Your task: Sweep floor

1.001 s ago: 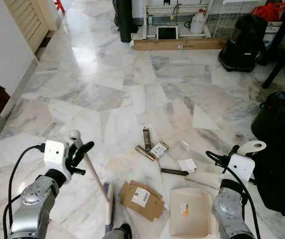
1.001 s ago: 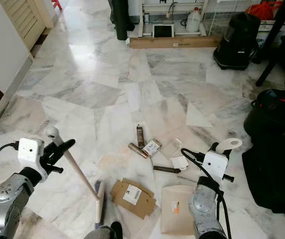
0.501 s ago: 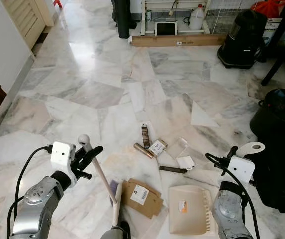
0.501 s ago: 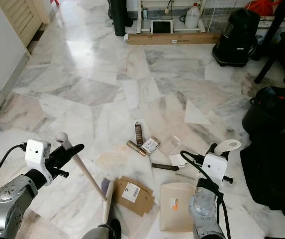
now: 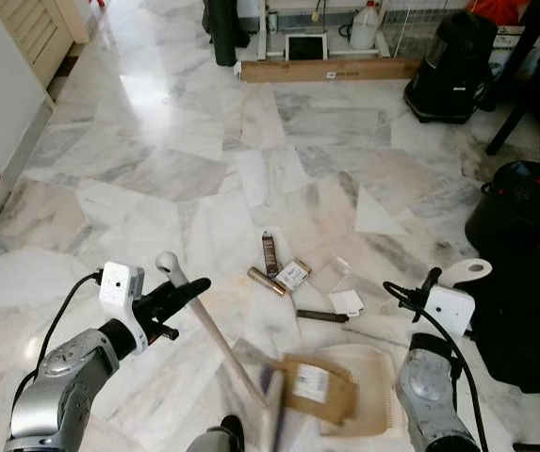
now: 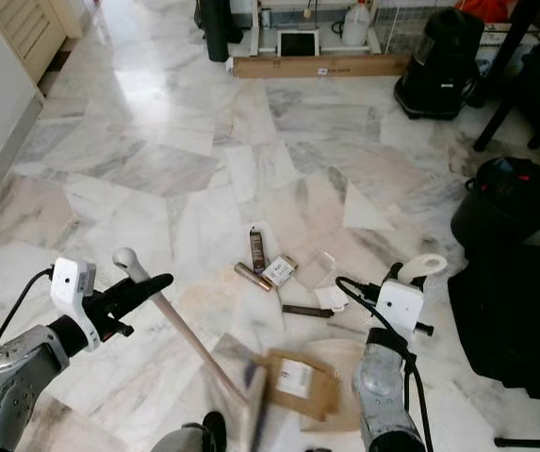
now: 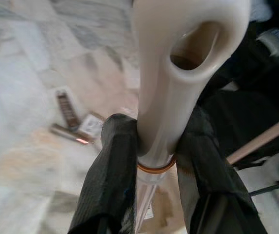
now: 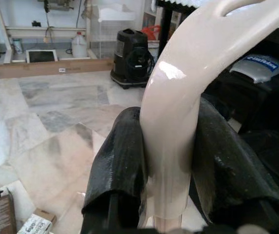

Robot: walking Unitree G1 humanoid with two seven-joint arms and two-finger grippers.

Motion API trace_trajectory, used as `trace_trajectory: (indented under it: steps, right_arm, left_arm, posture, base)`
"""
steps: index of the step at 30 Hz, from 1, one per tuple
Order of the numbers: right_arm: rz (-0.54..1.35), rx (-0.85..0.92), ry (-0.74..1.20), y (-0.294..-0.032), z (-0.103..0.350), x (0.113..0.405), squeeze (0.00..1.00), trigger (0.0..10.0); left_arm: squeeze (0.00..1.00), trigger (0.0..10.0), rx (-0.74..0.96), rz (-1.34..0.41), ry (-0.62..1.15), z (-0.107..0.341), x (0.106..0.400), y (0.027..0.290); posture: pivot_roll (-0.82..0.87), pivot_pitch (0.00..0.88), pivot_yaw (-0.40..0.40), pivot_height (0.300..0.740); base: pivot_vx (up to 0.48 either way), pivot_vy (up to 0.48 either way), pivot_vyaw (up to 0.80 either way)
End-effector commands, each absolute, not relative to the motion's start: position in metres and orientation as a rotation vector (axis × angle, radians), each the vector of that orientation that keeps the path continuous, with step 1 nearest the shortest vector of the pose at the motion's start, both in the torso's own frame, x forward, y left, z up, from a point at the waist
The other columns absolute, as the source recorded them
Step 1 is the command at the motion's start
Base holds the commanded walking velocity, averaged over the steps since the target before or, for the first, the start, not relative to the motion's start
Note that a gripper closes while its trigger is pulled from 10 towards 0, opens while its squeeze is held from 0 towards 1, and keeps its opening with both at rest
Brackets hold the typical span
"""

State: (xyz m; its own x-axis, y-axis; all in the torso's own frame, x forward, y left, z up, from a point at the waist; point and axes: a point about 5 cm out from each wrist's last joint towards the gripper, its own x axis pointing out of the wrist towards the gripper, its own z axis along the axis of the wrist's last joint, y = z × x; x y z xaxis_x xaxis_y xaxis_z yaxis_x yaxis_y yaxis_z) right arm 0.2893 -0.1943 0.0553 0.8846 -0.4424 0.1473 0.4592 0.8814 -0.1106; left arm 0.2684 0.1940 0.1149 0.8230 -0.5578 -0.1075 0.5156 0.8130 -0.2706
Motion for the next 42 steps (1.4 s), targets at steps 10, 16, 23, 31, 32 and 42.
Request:
trace_trajectory:
  steps: [10, 16, 23, 31, 32, 42]
  right_arm:
    - [-0.381, -0.053, -0.056, -0.174, 0.058, 0.309, 0.0, 10.0]
    - [-0.348, -0.004, -0.088, -0.168, 0.073, 0.324, 0.0, 10.0]
    - [-0.338, 0.024, -0.099, -0.168, 0.082, 0.333, 0.0, 10.0]
    - [-0.324, 0.04, -0.108, -0.172, 0.091, 0.342, 0.0, 10.0]
    - [-0.324, 0.041, -0.108, -0.172, 0.092, 0.342, 0.0, 10.0]
    - [-0.335, 0.13, -0.107, -0.176, 0.099, 0.35, 0.0, 10.0]
  left_arm:
    - [0.0, 10.0, -0.296, -0.603, 0.081, 0.134, 0.289, 0.177]
    - [0.0, 10.0, -0.215, -0.497, -0.002, 0.143, 0.303, 0.181]
    - [0.0, 10.0, -0.147, -0.328, -0.175, 0.172, 0.31, 0.193]
    - [0.0, 10.0, -0.038, -0.04, -0.399, 0.206, 0.316, 0.215]
    - [0.0, 10.0, -0.037, -0.03, -0.405, 0.206, 0.316, 0.215]
    - [0.0, 10.0, 0.149, 0.025, -0.358, 0.179, 0.318, 0.214]
  posture:
    - [0.2, 0.105, 0.027, 0.74]
    - [0.19, 0.056, 0.018, 0.74]
    - [0.19, 0.016, 0.006, 0.74]
    - [0.19, 0.0, -0.018, 0.74]
    - [0.19, 0.0, -0.018, 0.74]
    - [0.17, 0.0, -0.025, 0.74]
  base:
    - [0.0, 0.0, 0.0]
    - [0.0, 0.0, 0.0]
    - [0.0, 0.0, 0.0]
    - [0.0, 0.0, 0.0]
    - [0.0, 0.0, 0.0]
    - [0.0, 0.0, 0.0]
